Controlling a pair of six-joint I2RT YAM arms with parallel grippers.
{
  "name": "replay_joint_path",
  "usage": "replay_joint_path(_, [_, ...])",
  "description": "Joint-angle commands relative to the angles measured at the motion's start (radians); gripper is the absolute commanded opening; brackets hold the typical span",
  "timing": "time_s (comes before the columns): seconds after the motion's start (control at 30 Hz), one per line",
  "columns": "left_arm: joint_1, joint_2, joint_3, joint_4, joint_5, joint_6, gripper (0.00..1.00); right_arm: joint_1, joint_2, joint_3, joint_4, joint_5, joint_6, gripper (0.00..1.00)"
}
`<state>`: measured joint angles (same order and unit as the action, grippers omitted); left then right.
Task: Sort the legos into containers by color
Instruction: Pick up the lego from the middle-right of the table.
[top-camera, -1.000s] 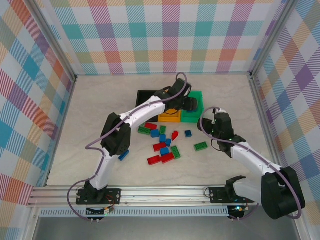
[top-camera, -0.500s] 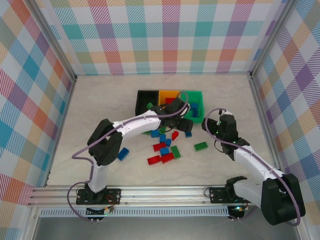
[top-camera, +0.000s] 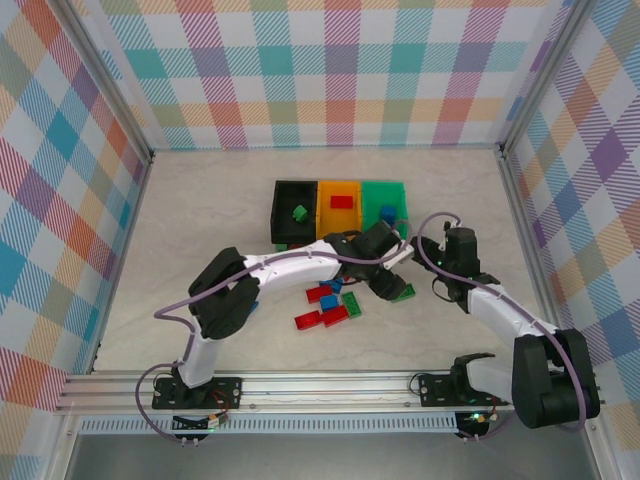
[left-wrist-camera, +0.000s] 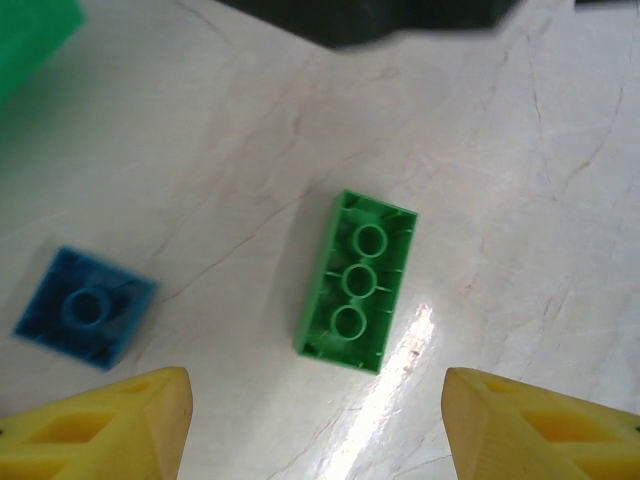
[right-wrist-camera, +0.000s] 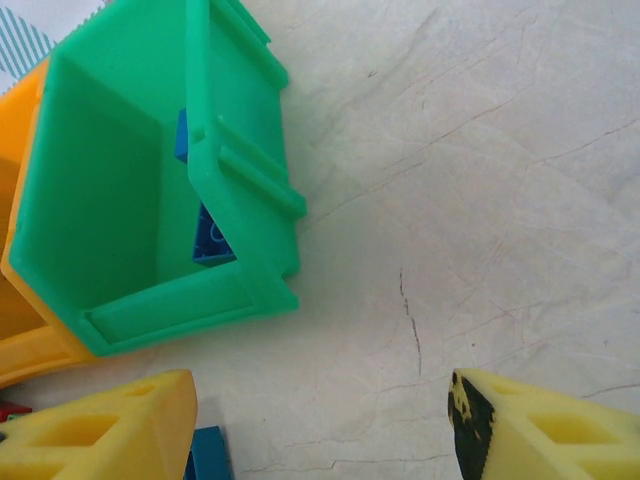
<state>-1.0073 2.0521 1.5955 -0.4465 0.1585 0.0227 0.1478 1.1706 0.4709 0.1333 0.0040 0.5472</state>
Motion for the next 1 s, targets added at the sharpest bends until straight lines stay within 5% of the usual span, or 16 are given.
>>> replay_joint_path(0.0, [-0.004,0.048,0.058,-0.095,0.07,0.09,0.66,-0.029,0.006,-0.011,0.04,-0.05,0.031,0.68])
replay_joint_path(0.7, [-0.021,0.249,0.256,-0.186,0.115,0.103,0.65,-0.071,0.024,-0.018,0.066,-0.113,0.056,0.68])
replay_joint_path(0.83, [-0.027,0.252,0.24,-0.171,0.115,0.099,0.6,-0.074,0.029,-0.018,0.063,-0.107,0.056,0.68])
replay_joint_path(0.97, [-0.027,0.244,0.235,-0.179,0.083,0.094,0.44,-0.075,0.03,-0.022,0.077,-0.12,0.06,0.68])
